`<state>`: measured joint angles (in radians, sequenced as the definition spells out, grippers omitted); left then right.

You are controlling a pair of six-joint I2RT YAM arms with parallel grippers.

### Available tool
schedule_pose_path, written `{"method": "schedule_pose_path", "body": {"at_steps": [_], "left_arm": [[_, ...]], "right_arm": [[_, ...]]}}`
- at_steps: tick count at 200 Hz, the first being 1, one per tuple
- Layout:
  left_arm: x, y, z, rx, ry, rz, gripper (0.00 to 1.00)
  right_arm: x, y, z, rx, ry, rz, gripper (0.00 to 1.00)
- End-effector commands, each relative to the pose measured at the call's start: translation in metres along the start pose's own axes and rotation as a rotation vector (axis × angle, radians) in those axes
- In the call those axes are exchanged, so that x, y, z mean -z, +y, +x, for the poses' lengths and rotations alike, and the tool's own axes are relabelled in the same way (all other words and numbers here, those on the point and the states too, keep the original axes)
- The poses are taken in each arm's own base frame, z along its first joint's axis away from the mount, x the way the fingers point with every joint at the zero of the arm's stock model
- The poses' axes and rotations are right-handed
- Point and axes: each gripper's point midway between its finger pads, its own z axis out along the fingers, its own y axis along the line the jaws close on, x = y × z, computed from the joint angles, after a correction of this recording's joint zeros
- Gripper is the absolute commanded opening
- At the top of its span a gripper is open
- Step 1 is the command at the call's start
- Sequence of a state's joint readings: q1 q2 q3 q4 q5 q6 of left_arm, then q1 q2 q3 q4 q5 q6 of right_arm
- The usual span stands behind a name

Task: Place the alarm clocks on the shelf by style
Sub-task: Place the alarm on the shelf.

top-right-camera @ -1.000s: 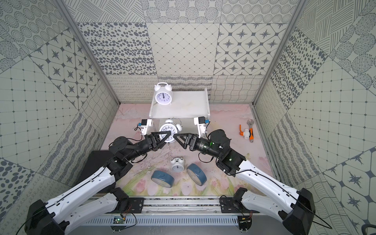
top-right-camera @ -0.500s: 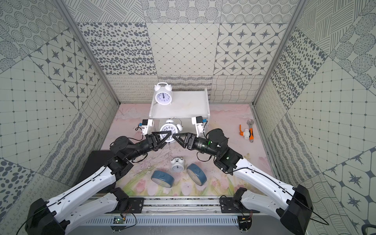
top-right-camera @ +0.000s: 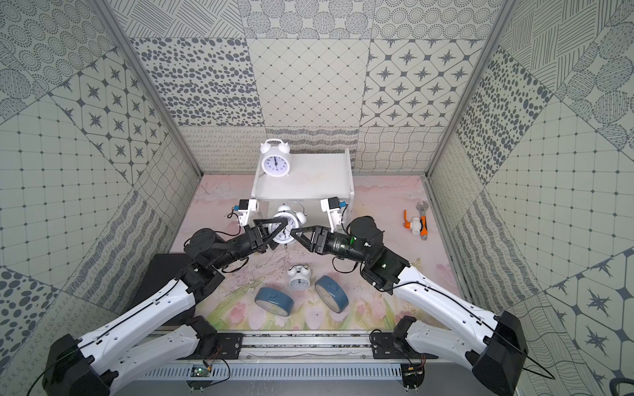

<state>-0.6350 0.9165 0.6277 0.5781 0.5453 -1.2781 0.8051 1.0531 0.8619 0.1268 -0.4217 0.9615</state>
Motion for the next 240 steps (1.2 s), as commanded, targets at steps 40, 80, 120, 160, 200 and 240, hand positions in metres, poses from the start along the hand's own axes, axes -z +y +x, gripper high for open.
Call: {"method": "schedule_pose_path", "body": {"at_steps": [40, 80, 120, 160, 200, 240], "left_arm": [[0.011, -0.031, 0.014, -0.174, 0.106, 0.015, 1.0], [0.014, -0.041, 0.031, -0.209, 0.226, 0.031, 0.87], [0.015, -0.045, 0.037, -0.22, 0.265, 0.044, 0.68], [0.014, -0.038, 0.038, -0.211, 0.278, 0.026, 0.74], [0.008, -0.032, 0.04, -0.194, 0.299, 0.026, 0.7], [0.007, -0.031, 0.039, -0.199, 0.298, 0.033, 0.48]], "right_arm": [[0.04, 0.04, -0.027, 0.125, 0.078, -0.124, 0.4], [0.052, 0.042, -0.024, 0.14, 0.168, -0.142, 0.4], [0.05, 0.04, -0.025, 0.143, 0.201, -0.141, 0.41], [0.05, 0.046, -0.026, 0.156, 0.21, -0.165, 0.41], [0.05, 0.047, -0.024, 0.158, 0.223, -0.174, 0.41], [0.051, 0.045, -0.022, 0.156, 0.229, -0.169, 0.41]]}}
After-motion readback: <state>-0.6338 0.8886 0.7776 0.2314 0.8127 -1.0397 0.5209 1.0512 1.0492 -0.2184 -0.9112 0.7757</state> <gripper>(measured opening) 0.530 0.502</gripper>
